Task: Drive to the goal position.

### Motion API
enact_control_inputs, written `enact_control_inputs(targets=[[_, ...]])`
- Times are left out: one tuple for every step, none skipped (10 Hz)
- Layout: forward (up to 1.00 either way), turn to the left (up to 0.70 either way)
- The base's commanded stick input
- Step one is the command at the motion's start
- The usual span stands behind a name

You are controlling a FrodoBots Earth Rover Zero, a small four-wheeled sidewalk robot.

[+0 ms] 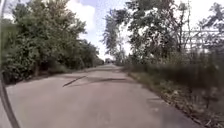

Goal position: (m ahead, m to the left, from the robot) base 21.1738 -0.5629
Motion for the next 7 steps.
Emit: enact_control_inputs(targets=[[0.7,0.0],[0.7,0.0],[0.7,0.0],[0.7,0.0],[0.7,0.0],[0.7,0.0],[0.7,0.0]])
